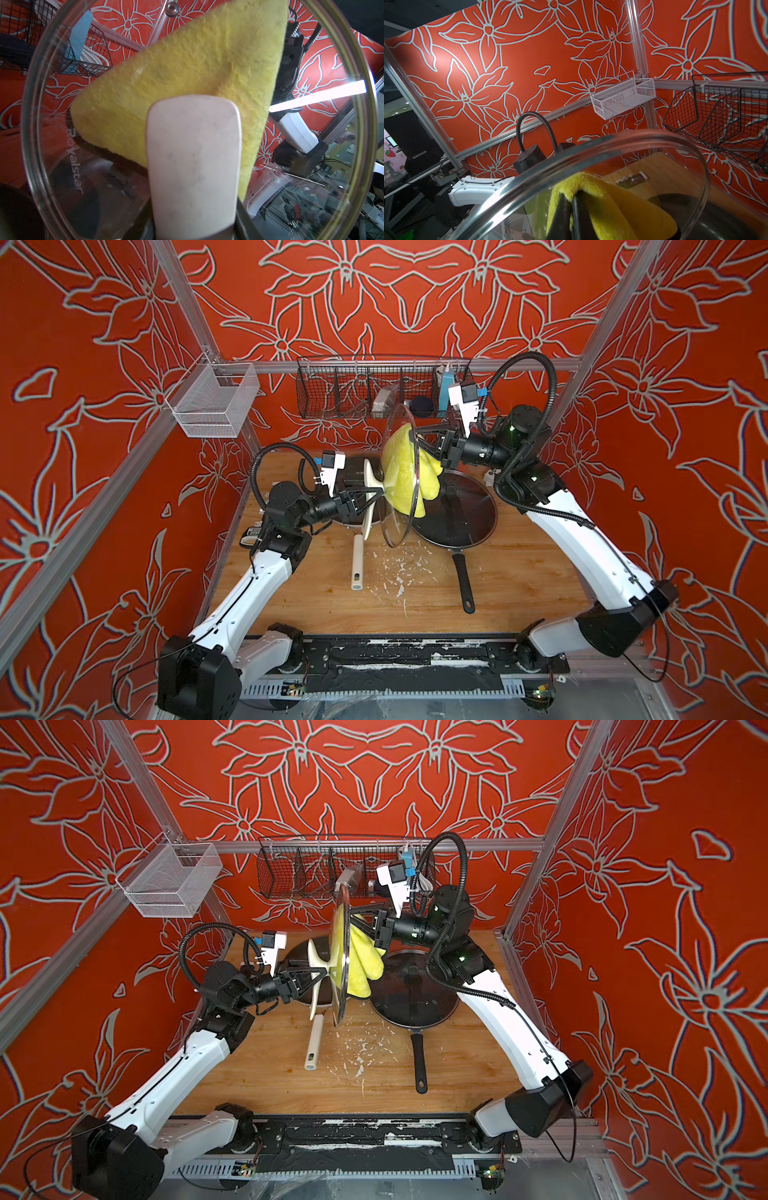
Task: Wipe the pot lid with a cloth
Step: Wipe the pot lid.
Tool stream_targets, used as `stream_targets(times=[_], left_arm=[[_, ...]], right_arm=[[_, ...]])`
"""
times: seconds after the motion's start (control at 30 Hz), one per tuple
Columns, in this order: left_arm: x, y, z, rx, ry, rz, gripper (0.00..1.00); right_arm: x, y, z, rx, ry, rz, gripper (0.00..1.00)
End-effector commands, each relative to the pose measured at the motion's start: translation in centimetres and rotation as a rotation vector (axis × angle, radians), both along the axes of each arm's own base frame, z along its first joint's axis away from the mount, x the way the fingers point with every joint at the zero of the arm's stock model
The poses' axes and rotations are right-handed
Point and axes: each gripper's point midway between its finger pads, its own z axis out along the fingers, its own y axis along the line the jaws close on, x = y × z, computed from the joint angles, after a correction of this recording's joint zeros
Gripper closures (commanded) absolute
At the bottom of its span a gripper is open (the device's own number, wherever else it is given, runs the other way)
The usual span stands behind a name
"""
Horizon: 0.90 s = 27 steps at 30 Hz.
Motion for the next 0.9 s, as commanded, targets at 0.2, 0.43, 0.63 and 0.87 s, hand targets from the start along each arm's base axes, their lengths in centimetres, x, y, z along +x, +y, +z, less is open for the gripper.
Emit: stream_targets(times=[0.2,0.43,0.63,0.87], left_arm=[[-5.4,0.0,6.2,-0.014,-0.324,-0.102,1.00],[-7.1,0.3,7.2,-0.017,-0.370,-0.109,1.00],[-7.2,0.4,8.0,-0.020,-0.390,-0.100,1.00],[-6.9,0.6,8.5,-0.042,-0.404,-0.072,1.00]], right_arm=[[4.8,1.0,0.1,0.009,0.004,-0.058,1.00],[7.8,2.4,-2.4,-0.020,0.054,-0.072,1.00],[9.1,3.3,-5.4,-0.027,0.112,-0.060,1.00],[9.6,4.2,-8.9,-0.014,0.189,-0.032,1.00]])
